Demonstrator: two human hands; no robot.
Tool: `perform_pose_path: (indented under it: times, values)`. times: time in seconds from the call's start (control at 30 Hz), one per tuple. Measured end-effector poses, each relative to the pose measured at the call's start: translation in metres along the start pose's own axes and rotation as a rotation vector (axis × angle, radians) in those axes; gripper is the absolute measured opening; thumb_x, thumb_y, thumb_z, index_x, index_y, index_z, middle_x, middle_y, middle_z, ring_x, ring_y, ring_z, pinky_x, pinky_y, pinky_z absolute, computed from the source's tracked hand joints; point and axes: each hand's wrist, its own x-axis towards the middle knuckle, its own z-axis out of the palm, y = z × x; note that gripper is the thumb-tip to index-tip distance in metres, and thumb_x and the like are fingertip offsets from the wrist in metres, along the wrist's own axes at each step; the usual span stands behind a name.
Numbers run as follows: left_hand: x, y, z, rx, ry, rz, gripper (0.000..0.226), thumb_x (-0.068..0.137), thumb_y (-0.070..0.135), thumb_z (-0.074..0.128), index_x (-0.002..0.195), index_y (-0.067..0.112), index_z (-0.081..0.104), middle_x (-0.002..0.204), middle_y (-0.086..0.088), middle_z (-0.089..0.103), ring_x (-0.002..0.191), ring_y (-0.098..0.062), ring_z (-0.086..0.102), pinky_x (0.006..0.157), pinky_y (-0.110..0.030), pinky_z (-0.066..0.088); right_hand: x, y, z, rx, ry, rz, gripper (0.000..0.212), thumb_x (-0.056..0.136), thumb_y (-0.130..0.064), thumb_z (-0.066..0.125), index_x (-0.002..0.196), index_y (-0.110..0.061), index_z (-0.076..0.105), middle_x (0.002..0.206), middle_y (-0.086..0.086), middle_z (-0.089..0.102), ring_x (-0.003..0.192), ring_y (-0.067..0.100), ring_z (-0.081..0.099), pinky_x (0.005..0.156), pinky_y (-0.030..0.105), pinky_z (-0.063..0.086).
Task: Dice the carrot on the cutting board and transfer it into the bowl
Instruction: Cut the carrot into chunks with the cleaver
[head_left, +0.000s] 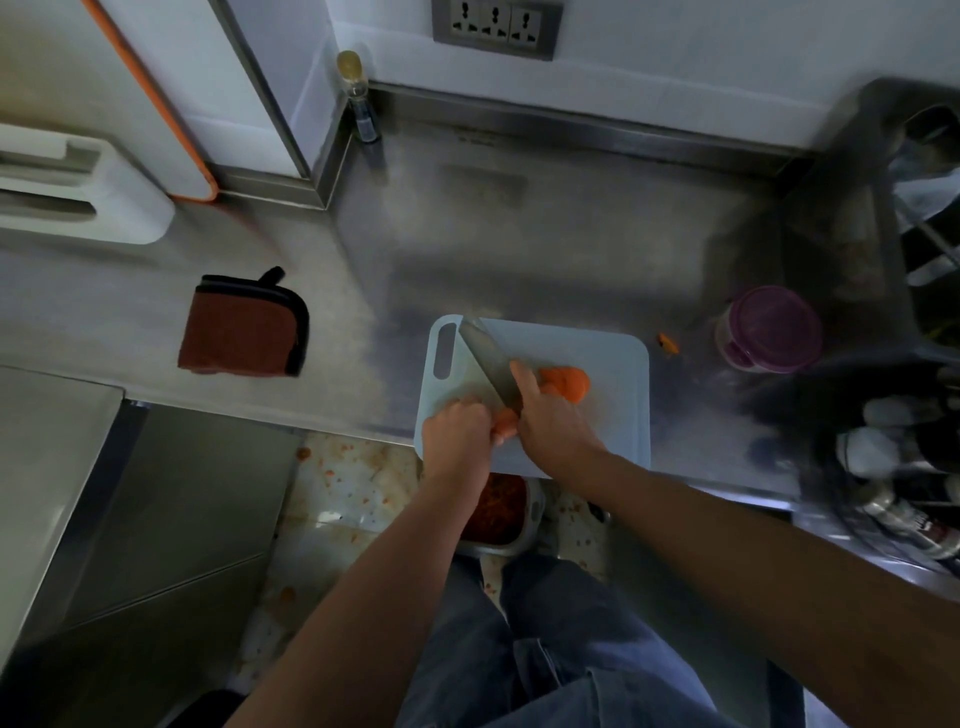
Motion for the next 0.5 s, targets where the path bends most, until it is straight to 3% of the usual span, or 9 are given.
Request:
perform_pose_path:
  times: [0.1,0.17,0.27,0.5]
  values:
    - [0.0,-0.001,0.001,-0.021,-0.02,-0.018,0.021,0.091,0.038,0.059,0.091,0.021,0.071,0.08,0.007,0.051,0.076,-0.01,0.045,0.066,-0.026,0.031,-0.003,-0.002,-0.011,0.06,0.023,0.003,0.061,0.097,-0.008,0.04,0.15,-0.02,0.012,0.098,0.013,0.059,0.079,0.023,0.059,0.071,0.041,0.054]
    - [-0.001,-0.002,0.001,-0.022,-0.028,-0.014,0.018,0.091,0.036,0.059,0.092,0.022,0.071,0.082,0.008,0.048,0.078,-0.01,0.042,0.068,-0.026,0.03,-0.011,0.001,-0.017,0.056,0.024,-0.019,0.059,0.098,-0.007,0.039,0.149,-0.022,0.015,0.096,0.01,0.057,0.075,0.02,0.057,0.067,0.039,0.054]
    - [-0.004,-0.001,-0.001,-0.014,-0.007,-0.005,0.018,0.091,0.035,0.06,0.092,0.022,0.071,0.086,0.007,0.052,0.082,-0.011,0.046,0.068,-0.025,0.031,-0.022,0.007,-0.019,0.036,-0.004,-0.048,0.052,0.1,-0.01,0.038,0.146,-0.023,0.019,0.104,0.011,0.058,0.078,0.023,0.059,0.067,0.04,0.054]
    - [-0.006,-0.001,-0.003,-0.028,0.045,-0.006,0.03,0.091,0.046,0.058,0.095,0.018,0.069,0.096,0.003,0.064,0.092,-0.015,0.058,0.067,-0.026,0.034,-0.03,0.015,-0.011,0.058,-0.032,-0.066,0.046,0.098,-0.008,0.04,0.138,-0.023,0.024,0.085,0.003,0.046,0.063,0.022,0.054,0.057,0.043,0.052]
